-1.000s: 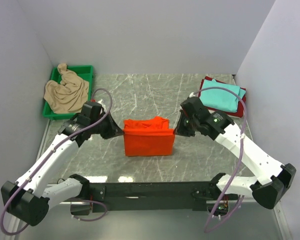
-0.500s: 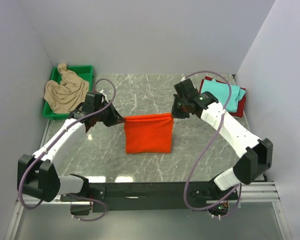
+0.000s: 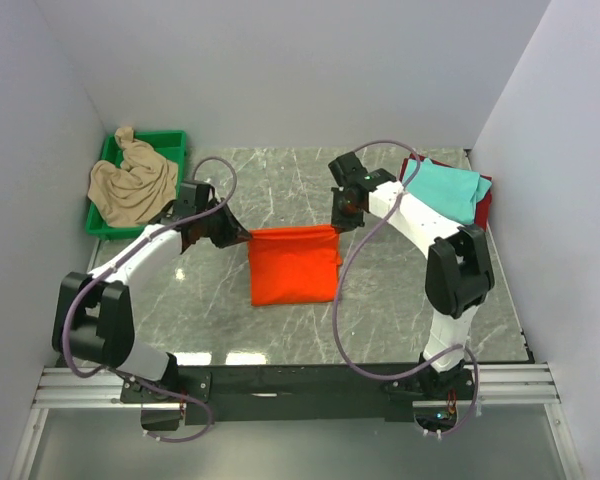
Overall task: Fold and stack the t-shirts
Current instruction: Fold the tshirt
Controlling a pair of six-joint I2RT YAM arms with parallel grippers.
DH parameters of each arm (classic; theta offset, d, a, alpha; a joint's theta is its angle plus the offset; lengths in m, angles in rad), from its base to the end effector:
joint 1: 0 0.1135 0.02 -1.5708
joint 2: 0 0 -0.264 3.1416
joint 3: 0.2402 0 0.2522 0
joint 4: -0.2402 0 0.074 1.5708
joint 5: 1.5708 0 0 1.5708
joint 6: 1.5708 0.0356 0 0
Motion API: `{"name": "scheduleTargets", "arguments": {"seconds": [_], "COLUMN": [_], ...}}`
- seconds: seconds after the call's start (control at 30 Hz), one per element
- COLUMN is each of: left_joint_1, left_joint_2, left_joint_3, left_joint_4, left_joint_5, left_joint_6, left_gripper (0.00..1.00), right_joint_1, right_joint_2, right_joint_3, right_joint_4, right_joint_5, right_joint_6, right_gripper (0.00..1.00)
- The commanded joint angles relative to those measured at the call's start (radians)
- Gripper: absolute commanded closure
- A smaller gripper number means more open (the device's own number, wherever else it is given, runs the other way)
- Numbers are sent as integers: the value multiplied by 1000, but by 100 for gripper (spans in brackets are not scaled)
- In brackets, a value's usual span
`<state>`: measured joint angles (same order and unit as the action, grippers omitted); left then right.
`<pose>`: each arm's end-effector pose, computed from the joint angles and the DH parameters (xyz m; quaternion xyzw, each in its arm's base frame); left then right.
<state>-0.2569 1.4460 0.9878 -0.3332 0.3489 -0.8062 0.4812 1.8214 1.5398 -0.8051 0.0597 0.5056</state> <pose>0.2957 -0.0903 0.2445 -0.1836 0.8947 -0.3280 0.2411 0.3453 0.1779 0.2619 0.0190 0.9703 0.0880 0.2247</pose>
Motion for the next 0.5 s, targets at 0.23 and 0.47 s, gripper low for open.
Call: {"name": "scheduleTargets", "arguments": {"seconds": [0.23,0.47], "left_joint_1": [42,65], "left_joint_2": [174,241], "left_joint_3": [58,141], "left_joint_4": [65,68], "left_joint_5": [-33,-86], "left_joint_6": [42,33], "left_gripper": [100,45], "right_joint_1": [-41,-64], "right_joint_2": [117,184], "right_joint_3": [91,232], "right_joint_4": [14,-40], "right_joint_5": [48,-6], "right_joint_6": [-49,-75], "right_gripper": [100,51]}}
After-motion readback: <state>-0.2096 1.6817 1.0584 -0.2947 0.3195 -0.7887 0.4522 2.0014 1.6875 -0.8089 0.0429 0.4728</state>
